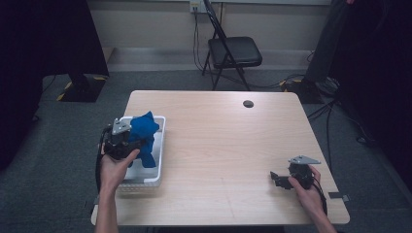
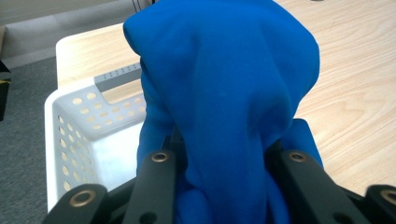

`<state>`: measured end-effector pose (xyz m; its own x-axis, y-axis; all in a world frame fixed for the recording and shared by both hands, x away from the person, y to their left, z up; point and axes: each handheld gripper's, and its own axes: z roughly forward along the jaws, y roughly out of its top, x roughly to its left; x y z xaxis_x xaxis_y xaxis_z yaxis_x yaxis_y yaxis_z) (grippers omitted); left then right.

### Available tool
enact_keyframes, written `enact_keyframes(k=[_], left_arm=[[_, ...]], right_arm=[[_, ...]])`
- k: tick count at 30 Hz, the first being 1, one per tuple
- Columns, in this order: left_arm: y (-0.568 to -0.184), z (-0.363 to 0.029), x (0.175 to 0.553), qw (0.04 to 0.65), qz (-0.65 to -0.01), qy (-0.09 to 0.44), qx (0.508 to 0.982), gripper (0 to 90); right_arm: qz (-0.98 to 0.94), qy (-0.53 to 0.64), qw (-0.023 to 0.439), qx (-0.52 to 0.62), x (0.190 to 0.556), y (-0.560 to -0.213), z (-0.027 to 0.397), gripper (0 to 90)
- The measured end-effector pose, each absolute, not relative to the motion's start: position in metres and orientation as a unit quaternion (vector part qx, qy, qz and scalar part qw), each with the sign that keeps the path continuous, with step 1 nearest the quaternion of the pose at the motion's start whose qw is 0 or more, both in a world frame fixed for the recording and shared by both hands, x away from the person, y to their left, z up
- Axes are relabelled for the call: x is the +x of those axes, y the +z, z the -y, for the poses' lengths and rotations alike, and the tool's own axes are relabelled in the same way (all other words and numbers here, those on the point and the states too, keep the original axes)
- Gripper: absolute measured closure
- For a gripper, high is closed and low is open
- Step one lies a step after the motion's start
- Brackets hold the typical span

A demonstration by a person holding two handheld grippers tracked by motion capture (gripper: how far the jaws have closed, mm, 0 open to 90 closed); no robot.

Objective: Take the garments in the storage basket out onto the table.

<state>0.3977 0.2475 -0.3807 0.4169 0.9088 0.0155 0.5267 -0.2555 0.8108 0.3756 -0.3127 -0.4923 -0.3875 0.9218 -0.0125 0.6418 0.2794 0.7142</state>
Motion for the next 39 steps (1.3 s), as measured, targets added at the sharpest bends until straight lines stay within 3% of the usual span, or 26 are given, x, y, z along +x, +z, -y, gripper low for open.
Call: enact_keyframes(k=[39], left_arm=[[-0.35, -0.215, 0.386, 0.44, -0.419, 0.253, 0.753, 69.4]], right_arm=[[-0.769, 0.319, 0.219, 0.508, 0.376, -0.492, 0.313, 6.0]])
